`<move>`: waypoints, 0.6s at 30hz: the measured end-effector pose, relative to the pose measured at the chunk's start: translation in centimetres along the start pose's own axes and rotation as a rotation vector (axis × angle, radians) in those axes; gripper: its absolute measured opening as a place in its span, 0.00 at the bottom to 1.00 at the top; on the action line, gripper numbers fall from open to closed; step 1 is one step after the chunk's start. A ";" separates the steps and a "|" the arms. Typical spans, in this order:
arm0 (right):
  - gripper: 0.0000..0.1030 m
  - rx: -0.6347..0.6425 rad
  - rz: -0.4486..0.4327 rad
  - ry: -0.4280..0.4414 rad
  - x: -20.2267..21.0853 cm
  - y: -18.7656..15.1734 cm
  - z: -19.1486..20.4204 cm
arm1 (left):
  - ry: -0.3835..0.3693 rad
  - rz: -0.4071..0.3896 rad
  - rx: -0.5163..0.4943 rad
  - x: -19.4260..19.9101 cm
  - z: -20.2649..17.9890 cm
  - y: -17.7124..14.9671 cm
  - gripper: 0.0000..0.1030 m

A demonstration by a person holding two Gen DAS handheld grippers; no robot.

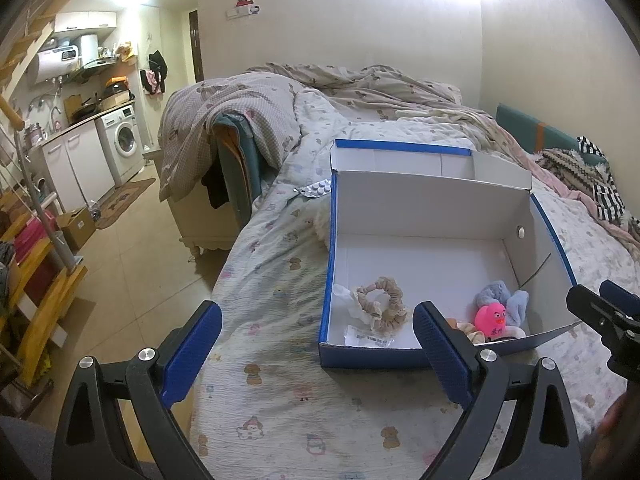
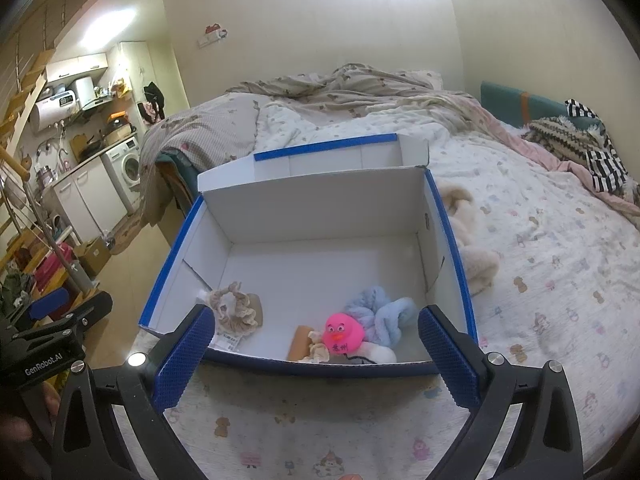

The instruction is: Organize soft objects

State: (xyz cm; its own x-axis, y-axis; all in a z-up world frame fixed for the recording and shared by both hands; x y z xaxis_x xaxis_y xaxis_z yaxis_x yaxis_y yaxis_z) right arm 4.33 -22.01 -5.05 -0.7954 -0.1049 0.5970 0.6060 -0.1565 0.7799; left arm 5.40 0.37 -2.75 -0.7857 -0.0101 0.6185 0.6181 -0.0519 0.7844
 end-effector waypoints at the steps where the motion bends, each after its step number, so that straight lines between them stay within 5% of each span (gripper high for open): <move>1: 1.00 0.000 -0.001 0.000 0.0 0.0 0.0 | -0.001 0.001 0.000 0.0 0.0 0.0 0.93; 18: 1.00 -0.016 0.009 0.008 -0.2 -0.4 -0.2 | 0.000 0.013 -0.004 -0.1 0.0 -0.2 0.93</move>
State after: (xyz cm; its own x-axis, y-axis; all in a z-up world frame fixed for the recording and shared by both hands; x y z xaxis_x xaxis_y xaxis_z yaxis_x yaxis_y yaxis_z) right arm 4.26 -22.10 -5.55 -0.7903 -0.1142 0.6020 0.6126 -0.1709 0.7717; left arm 5.34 0.40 -2.97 -0.7775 -0.0109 0.6288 0.6283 -0.0554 0.7760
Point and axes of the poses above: each gripper's, at about its wrist camera, not at the fingertips, and x roughly against the way its jaws point, z to its left, y to its top, the point moved 4 cm from there along -x, roughly the way its jaws point
